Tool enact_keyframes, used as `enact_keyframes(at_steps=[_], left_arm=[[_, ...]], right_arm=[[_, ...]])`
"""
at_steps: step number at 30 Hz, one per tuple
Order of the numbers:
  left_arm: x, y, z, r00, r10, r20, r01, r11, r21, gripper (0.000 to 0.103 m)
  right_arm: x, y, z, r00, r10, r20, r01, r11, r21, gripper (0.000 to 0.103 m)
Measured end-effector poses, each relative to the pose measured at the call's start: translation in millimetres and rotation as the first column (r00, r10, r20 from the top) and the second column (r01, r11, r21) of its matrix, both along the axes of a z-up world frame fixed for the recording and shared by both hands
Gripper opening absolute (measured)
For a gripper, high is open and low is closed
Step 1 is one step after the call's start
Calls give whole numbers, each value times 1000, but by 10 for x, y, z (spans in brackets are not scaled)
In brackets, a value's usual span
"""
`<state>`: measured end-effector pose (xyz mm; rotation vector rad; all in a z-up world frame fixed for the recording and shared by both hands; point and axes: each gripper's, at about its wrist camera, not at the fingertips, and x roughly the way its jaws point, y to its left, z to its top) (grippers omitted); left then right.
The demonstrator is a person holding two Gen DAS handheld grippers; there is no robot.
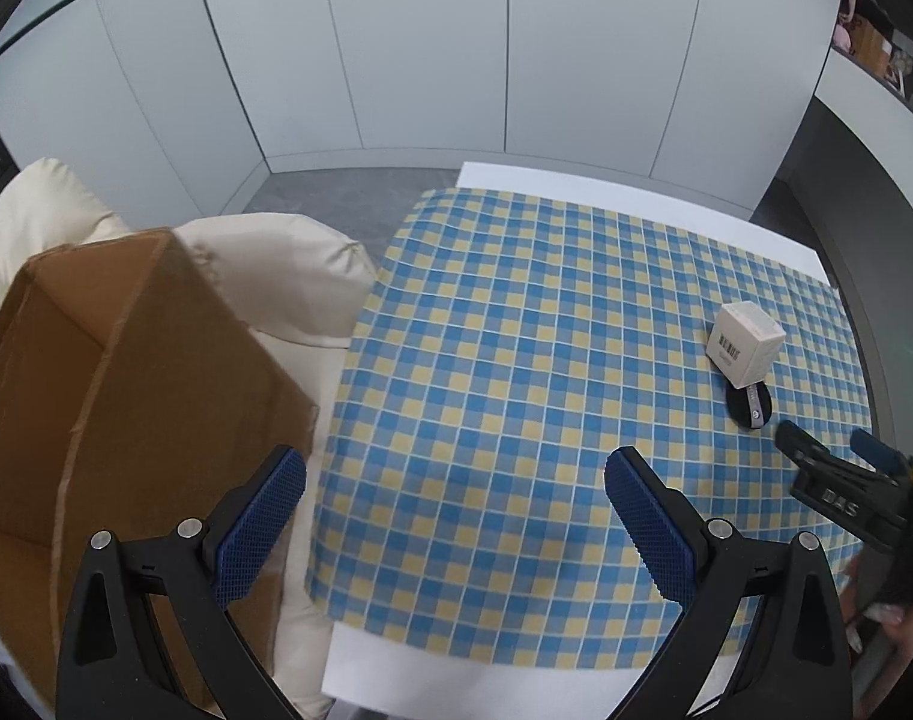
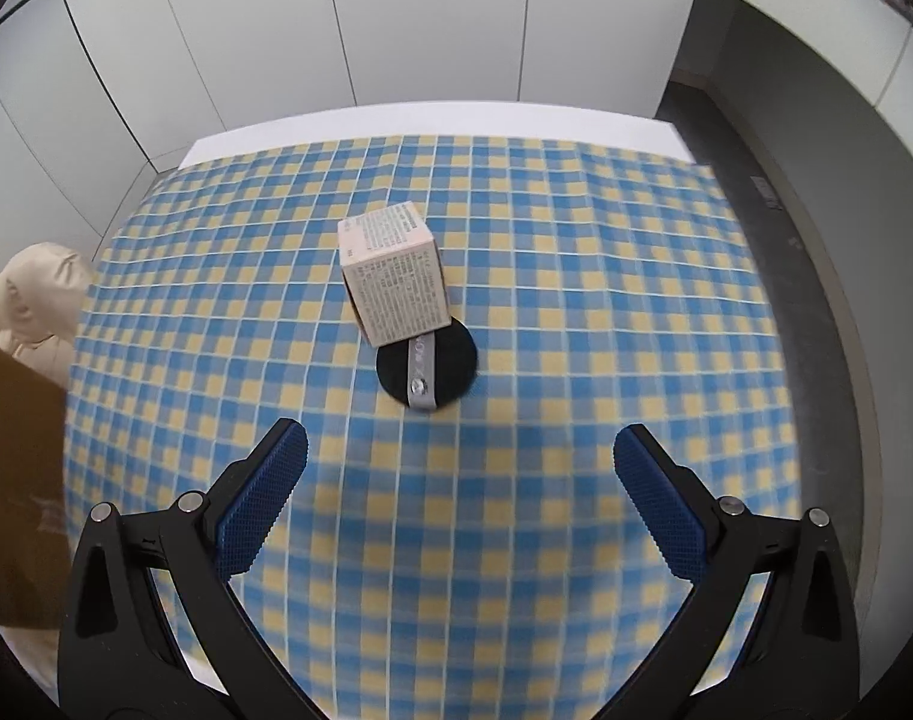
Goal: Organize objects
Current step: 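Grasp the black round speaker with the right gripper while the left gripper approaches the white cube box, then grasp the white cube box with the left gripper while the right gripper holds the speaker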
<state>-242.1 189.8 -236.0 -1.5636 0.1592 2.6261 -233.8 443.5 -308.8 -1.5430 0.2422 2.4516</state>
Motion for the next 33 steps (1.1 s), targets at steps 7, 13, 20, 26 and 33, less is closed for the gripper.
enact_keyframes(at_steps=[7, 13, 20, 26, 33], left_arm=[[-233, 251, -306, 998, -47, 44, 47, 999, -10, 100], [-327, 518, -442, 993, -107, 50, 108, 994, -20, 100], [-307, 768, -495, 989, -133, 71, 133, 991, 0, 100], [-261, 1016, -519, 984, -158, 81, 156, 987, 30, 100], [-221, 1436, -571, 970, -228, 84, 226, 974, 32, 100]], right_arm=[[-265, -63, -387, 1000, 9, -28, -10, 1000, -25, 103], [-313, -138, -608, 1000, 26, -7, -26, 1000, 8, 84], [-174, -149, -569, 995, 79, -60, -76, 996, 40, 47], [119, -17, -432, 988, 126, -93, -121, 991, 56, 46], [266, 486, -334, 992, 65, -112, -62, 998, 27, 46]])
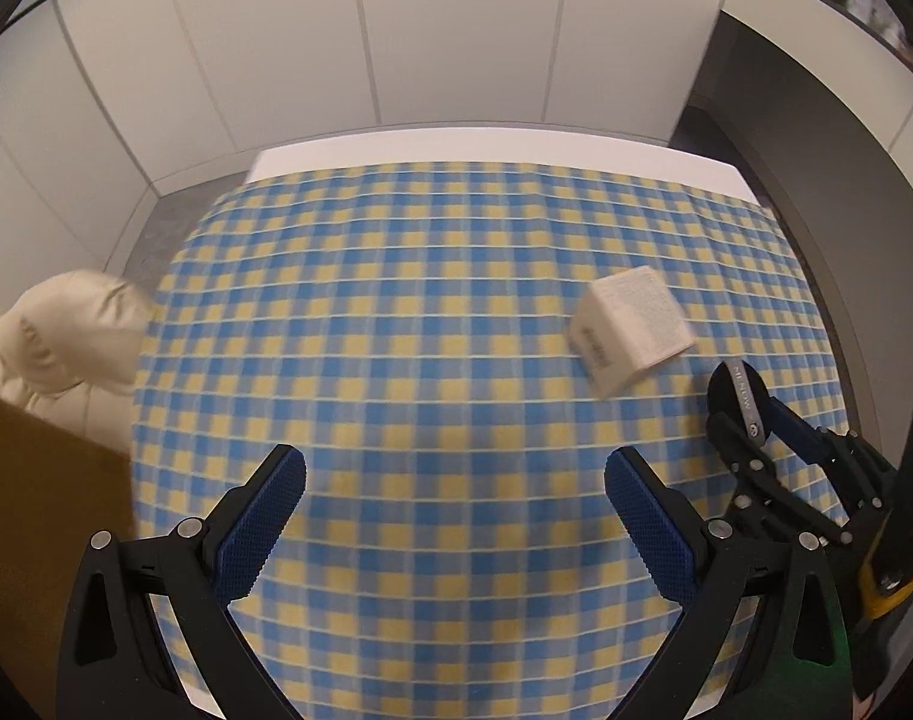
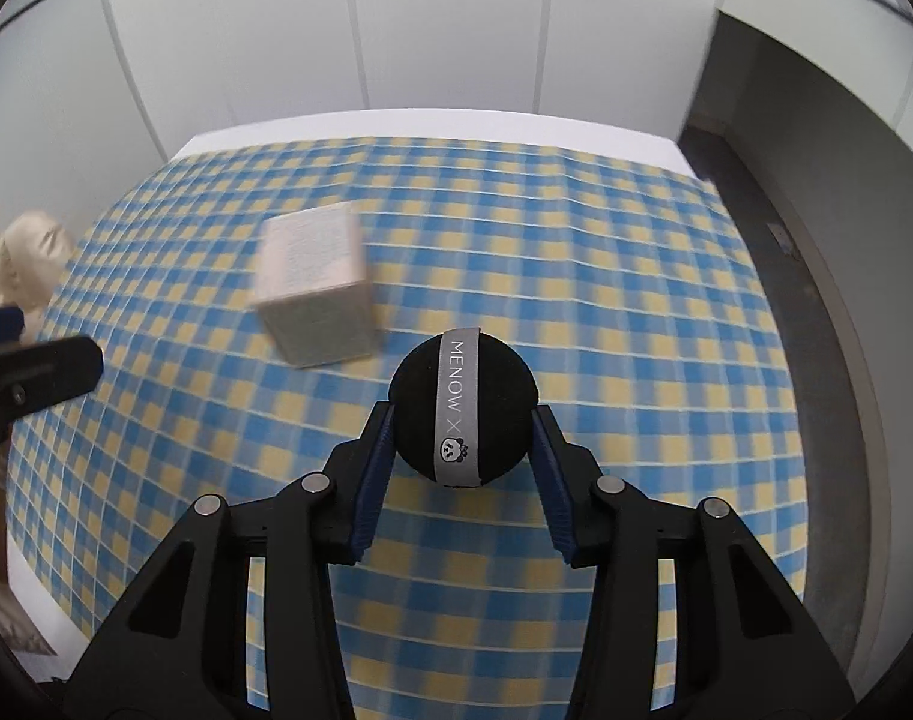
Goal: Organize objects
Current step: 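Grasp the white cube box with the left gripper while the right gripper holds the speaker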
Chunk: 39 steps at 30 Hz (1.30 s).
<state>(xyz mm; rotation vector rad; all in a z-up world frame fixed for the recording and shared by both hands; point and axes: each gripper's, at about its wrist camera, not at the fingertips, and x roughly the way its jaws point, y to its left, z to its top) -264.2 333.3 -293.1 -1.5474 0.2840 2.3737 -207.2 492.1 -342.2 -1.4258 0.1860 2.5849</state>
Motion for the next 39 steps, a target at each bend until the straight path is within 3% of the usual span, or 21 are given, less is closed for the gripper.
enact_keyframes(at_steps=[7, 9, 14, 16, 17, 18, 19, 21, 25, 39], left_arm=[[-21, 550, -230, 997, -71, 15, 71, 997, 10, 100], [-65, 686, -308, 998, -56, 36, 55, 998, 31, 100], [-262, 913, -497, 998, 46, 50, -46, 999, 0, 100], [-359, 924, -569, 995, 92, 47, -92, 996, 3, 92], [-396, 929, -594, 993, 106, 42, -106, 994, 4, 76], [-427, 935, -616, 993, 106, 48, -107, 994, 0, 54], [-452, 936, -632, 993, 107, 57, -107, 994, -11, 43], [-455, 886, -602, 993, 115, 39, -115, 993, -10, 43], [-387, 773, -448, 991, 118, -70, -122, 991, -53, 43], [-256, 79, -272, 985, 152, -81, -161, 981, -110, 43]], right_arm=[[163, 555, -23, 990, -138, -5, 137, 985, -109, 46], [169, 665, -26, 989, -148, -12, 146, 981, -126, 46], [166, 776, -19, 989, -146, -20, 141, 979, -146, 46], [157, 758, -22, 989, -145, -13, 142, 978, -152, 46], [168, 703, -14, 989, -146, -9, 143, 978, -154, 46], [166, 663, -10, 989, -145, -6, 143, 978, -154, 46], [157, 634, -5, 990, -143, -2, 141, 978, -152, 46], [144, 586, 13, 991, -133, 0, 132, 980, -146, 46], [101, 497, 20, 993, -118, 13, 119, 980, -158, 46], [-187, -6, 351, 999, -45, 5, 46, 996, -71, 46]])
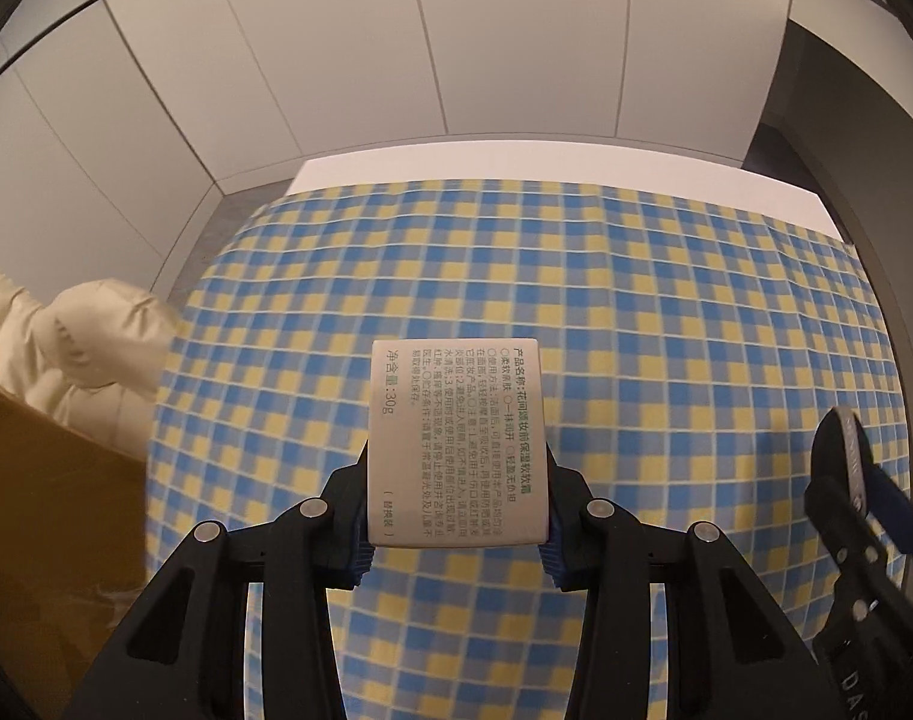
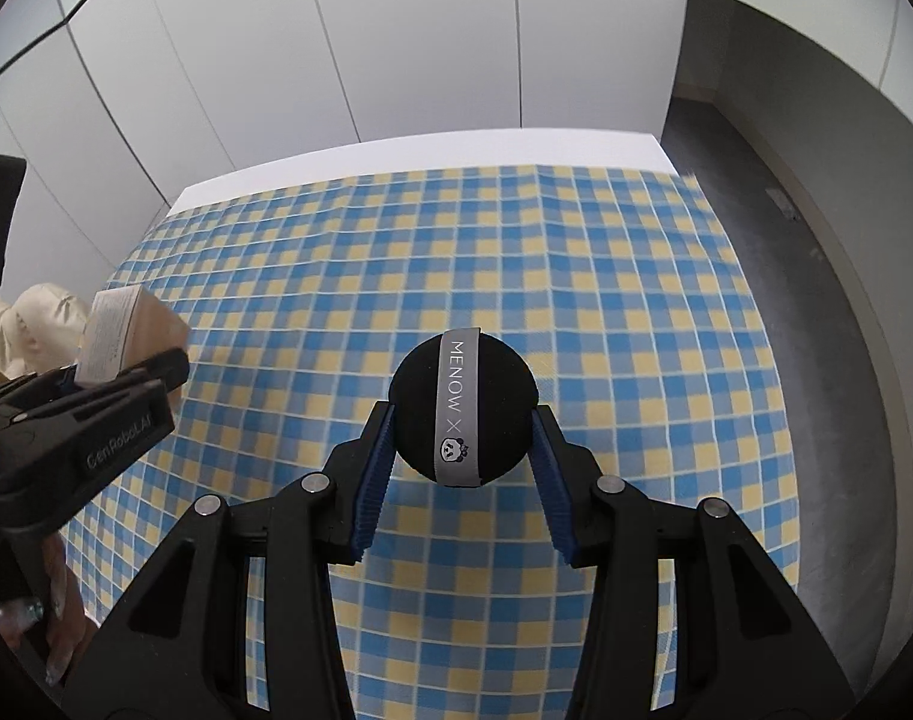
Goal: Organize objects
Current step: 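Grasp the white cube box with the left gripper while the right gripper holds the speaker, then carry the cube box with the left gripper while the right gripper carries the speaker toward the box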
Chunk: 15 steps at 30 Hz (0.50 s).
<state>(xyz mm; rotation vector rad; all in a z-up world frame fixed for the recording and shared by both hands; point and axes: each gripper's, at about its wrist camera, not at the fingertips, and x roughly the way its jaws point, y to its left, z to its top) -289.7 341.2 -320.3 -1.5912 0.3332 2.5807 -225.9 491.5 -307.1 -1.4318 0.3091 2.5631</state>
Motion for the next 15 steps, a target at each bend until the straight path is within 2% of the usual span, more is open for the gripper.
enact_keyframes(at_steps=[8, 15], left_arm=[[3, -266, 248, 999, 32, -20, -32, 999, 16, 43], [54, -374, 554, 998, 47, -30, -46, 998, 43, 43]], right_arm=[[-129, -223, 164, 999, 24, 44, -26, 998, 64, 46], [-99, -377, 504, 998, 36, 61, -42, 993, 109, 46]])
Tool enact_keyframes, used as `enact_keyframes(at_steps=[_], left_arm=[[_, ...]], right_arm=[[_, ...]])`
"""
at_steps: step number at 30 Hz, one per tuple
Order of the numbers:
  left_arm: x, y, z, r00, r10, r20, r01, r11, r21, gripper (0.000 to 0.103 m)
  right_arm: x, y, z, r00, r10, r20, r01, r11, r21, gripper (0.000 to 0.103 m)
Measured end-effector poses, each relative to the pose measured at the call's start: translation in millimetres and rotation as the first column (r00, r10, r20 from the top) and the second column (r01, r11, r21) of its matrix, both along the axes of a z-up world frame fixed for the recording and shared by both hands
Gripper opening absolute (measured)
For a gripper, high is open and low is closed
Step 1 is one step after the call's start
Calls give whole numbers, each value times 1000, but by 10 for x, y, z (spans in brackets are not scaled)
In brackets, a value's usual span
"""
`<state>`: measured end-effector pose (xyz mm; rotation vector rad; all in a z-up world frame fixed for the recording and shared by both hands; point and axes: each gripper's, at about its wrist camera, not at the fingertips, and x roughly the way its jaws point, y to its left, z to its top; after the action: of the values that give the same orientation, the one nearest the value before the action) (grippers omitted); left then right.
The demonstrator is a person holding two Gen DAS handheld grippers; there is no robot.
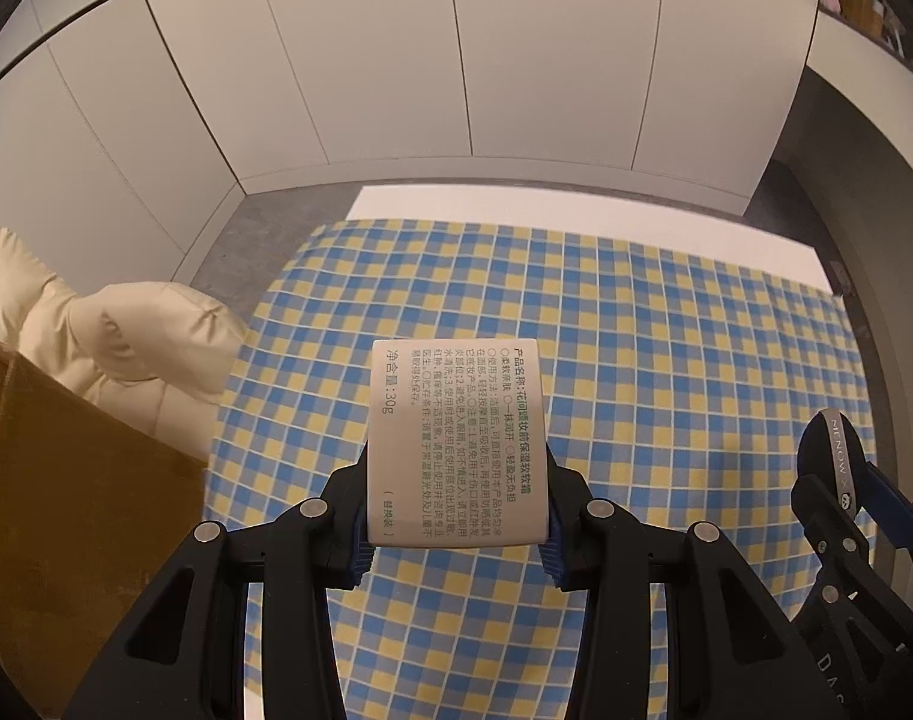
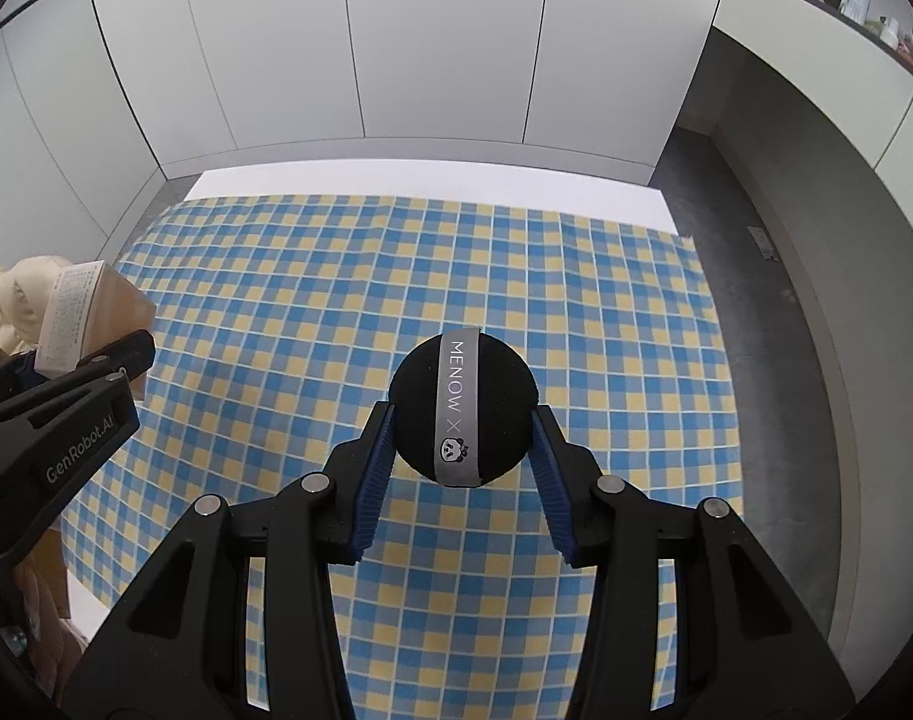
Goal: Organize objects
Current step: 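Carry the cube box with the left gripper while the right gripper carries the speaker toward the box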
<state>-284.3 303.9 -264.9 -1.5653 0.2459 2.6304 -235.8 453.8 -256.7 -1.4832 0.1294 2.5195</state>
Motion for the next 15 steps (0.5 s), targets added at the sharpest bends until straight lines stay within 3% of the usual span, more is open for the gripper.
enact_keyframes(at_steps=[11, 15], left_arm=[[94, -122, 722, 997, 32, -65, -31, 999, 21, 43], [163, -152, 984, 996, 25, -91, -24, 1000, 18, 43]], right_arm=[[-20, -12, 733, 999, -10, -50, 6, 997, -80, 46], [-5, -74, 999, 998, -1, -70, -4, 998, -69, 46]])
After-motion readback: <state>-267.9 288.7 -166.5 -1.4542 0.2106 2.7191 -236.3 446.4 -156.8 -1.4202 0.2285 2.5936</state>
